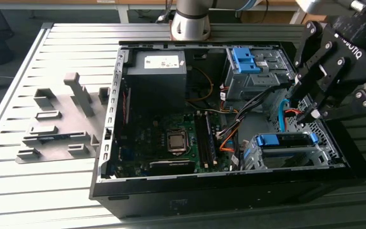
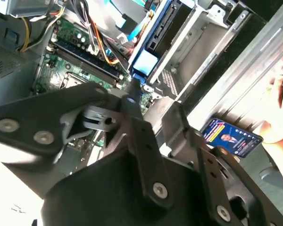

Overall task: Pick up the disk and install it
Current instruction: 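Insert the disk into the insertion slot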

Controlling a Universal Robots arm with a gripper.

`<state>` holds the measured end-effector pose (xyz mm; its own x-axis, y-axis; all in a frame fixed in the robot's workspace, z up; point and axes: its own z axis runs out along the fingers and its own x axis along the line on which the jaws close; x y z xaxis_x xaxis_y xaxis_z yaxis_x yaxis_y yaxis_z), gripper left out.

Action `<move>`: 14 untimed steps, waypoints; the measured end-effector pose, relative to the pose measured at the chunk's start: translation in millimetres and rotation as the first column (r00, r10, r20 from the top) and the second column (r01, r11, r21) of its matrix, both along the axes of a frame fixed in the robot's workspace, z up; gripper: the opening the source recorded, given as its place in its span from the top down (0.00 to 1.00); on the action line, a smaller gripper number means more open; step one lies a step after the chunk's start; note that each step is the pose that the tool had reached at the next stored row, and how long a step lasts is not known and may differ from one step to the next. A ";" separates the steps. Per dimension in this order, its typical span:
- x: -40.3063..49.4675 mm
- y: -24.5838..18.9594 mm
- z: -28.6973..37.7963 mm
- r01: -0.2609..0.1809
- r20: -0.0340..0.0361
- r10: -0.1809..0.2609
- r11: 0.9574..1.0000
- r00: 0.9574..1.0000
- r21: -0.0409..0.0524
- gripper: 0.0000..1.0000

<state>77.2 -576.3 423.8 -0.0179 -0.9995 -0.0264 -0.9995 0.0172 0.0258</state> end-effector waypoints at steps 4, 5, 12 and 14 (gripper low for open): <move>0.1 0.0 -7.3 -0.001 0.000 0.001 1.000 1.000 0.000 0.64; 0.1 0.0 -9.1 -0.001 0.000 0.001 1.000 1.000 0.000 0.70; 0.3 0.0 -21.8 -0.002 0.000 0.002 1.000 1.000 0.000 0.89; 0.4 0.0 -25.5 -0.002 0.001 0.002 1.000 1.000 0.000 0.89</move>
<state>77.6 -576.3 398.3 -0.0158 -0.9995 -0.0266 -0.9996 0.0152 0.0247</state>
